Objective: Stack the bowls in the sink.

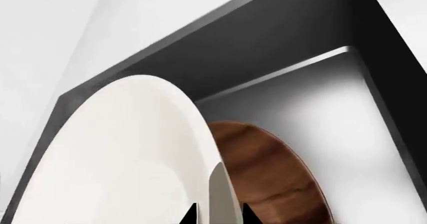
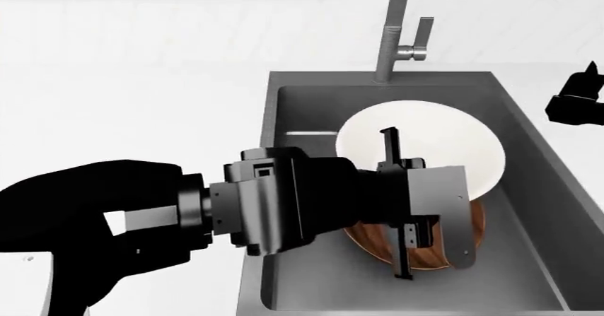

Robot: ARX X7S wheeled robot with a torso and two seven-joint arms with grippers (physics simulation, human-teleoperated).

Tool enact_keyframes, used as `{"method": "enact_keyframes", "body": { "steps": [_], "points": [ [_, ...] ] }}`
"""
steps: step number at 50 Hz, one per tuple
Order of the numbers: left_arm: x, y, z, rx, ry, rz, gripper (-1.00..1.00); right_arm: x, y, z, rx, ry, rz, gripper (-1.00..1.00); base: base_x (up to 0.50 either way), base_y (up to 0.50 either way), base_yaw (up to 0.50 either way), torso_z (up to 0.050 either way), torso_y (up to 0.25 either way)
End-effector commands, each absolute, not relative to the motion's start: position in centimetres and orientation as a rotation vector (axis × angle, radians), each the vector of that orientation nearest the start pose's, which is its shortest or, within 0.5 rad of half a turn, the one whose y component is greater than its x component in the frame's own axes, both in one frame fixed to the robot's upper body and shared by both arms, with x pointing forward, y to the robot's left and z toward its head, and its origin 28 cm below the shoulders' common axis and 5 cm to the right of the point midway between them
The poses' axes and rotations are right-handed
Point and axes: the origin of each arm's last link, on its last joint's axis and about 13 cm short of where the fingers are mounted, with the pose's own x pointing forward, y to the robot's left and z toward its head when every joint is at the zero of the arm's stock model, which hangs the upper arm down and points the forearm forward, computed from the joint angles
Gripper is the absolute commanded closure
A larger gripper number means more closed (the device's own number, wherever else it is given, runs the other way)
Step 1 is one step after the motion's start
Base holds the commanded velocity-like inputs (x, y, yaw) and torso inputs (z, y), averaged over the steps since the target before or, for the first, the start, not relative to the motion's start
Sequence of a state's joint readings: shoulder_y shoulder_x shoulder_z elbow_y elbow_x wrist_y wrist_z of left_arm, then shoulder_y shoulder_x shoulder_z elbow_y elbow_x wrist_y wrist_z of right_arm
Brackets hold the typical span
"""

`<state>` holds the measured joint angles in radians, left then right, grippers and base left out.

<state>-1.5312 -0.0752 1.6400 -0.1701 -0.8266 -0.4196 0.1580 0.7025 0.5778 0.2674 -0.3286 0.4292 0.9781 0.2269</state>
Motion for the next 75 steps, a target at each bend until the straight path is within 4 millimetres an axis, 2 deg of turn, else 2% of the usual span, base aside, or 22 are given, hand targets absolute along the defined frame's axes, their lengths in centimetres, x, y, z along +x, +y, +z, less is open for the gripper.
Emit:
{"method": "enact_keyframes", "body": {
  "steps": [1,7,13,21,42,49,61,62,75],
  "points": [
    [31.9,4.5,21.6,0.872,0.026,-1.285,1.00,26.5,-25.1,24.5,-0.054,-0.147,-0.419,-1.00,0.00,0.00,0.00,0.000,0.000],
    [32.0,4.5,20.8,0.861,0.044,-1.291,1.00,26.4,-25.1,24.5,-0.054,-0.146,-0.421,-1.00,0.00,0.00,0.00,0.000,0.000],
    [32.1,4.4,20.0,0.852,0.055,-1.299,1.00,26.3,-25.2,23.6,-0.055,-0.144,-0.425,-1.00,0.00,0.00,0.00,0.000,0.000],
    [32.2,4.4,19.2,0.842,0.068,-1.306,1.00,26.4,-25.2,24.0,-0.055,-0.139,-0.425,-1.00,0.00,0.00,0.00,0.000,0.000],
    [32.3,4.4,18.0,0.837,0.095,-1.319,1.00,26.4,-25.3,23.7,-0.053,-0.132,-0.429,-1.00,0.00,0.00,0.00,0.000,0.000],
    [32.3,4.4,17.6,0.840,0.103,-1.321,1.00,26.4,-25.4,23.0,-0.053,-0.129,-0.432,-1.00,0.00,0.00,0.00,0.000,0.000],
    [32.2,4.3,17.4,0.832,0.113,-1.330,1.00,26.5,-25.3,23.4,-0.055,-0.126,-0.430,-1.00,0.00,0.00,0.00,0.000,0.001],
    [32.2,4.3,17.4,0.830,0.115,-1.333,-1.00,26.5,-25.3,23.4,-0.055,-0.126,-0.430,-1.00,0.00,0.00,0.00,0.000,0.000],
    [31.8,4.2,17.6,0.811,0.102,-1.347,-1.00,26.4,-25.3,23.2,-0.057,-0.126,-0.431,-1.00,0.00,0.00,0.00,0.000,0.000]
  ]
}}
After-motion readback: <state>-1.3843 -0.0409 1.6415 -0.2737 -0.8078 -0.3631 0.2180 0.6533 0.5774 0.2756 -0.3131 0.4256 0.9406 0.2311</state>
